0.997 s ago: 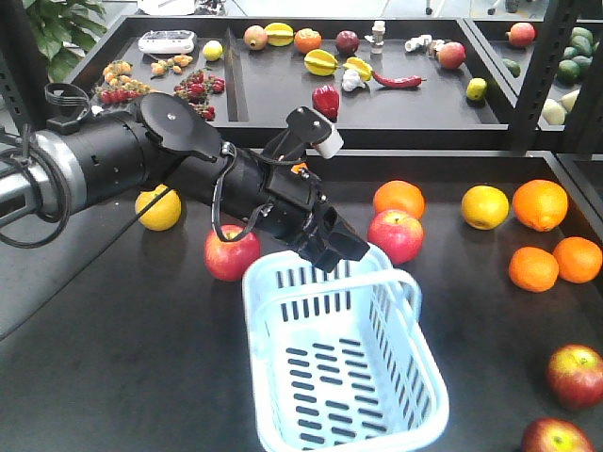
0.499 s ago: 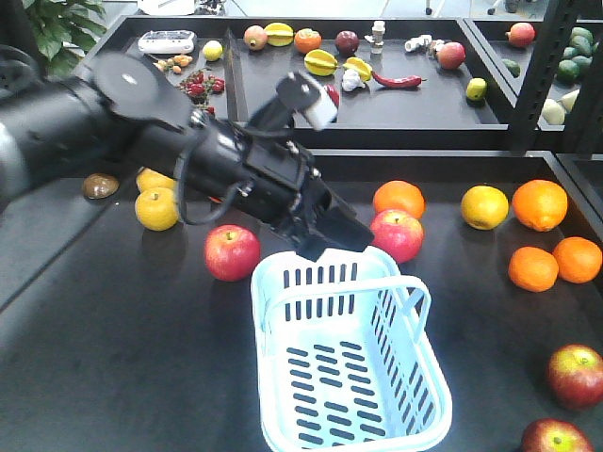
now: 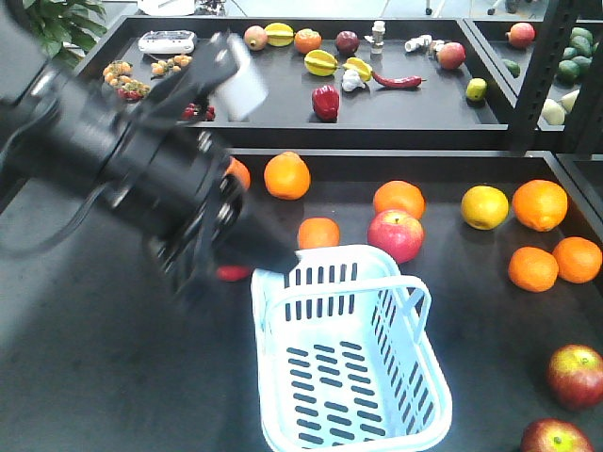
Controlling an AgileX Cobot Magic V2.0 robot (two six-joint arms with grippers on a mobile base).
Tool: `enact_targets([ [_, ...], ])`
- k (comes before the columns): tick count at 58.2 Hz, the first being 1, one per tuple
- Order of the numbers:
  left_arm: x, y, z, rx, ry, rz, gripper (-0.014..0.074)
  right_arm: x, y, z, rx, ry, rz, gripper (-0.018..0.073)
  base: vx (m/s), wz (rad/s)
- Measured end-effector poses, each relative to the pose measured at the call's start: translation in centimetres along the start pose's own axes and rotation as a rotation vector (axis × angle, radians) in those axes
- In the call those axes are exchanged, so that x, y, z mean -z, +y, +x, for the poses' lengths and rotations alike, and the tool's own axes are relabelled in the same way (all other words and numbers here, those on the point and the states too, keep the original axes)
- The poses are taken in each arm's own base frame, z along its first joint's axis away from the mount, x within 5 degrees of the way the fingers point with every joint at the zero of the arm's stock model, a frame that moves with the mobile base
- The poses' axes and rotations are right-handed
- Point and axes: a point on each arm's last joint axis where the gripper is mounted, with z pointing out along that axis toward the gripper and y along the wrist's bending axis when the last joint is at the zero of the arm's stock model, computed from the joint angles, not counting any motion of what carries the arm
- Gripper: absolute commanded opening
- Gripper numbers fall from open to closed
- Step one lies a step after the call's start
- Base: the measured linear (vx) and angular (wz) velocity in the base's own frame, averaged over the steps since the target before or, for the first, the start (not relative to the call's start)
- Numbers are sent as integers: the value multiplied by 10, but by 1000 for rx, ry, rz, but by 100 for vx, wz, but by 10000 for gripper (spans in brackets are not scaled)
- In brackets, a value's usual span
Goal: Pick three apples into basket with both arms
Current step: 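Open the left gripper, release the handle and withdraw the left arm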
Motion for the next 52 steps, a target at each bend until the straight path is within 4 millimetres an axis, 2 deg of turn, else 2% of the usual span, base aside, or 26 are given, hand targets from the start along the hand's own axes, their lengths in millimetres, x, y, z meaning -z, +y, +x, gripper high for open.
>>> enact_targets([
  [11, -16, -16, 54, 102, 73, 17, -8, 0, 0, 0, 0, 0, 0, -5, 0, 0],
  [23, -41, -23, 122, 247, 52, -110, -8, 0, 0, 0, 0, 0, 0, -5, 0, 0],
  [30, -50, -30, 154, 325, 36, -156, -8, 0, 0, 0, 0, 0, 0, -5, 0, 0],
  [41, -51, -42, 181, 385, -12, -207, -8, 0, 0, 0, 0, 0, 0, -5, 0, 0],
  [52, -49, -38, 185, 394, -73, -302, -7, 0, 0, 0, 0, 0, 0, -5, 0, 0],
])
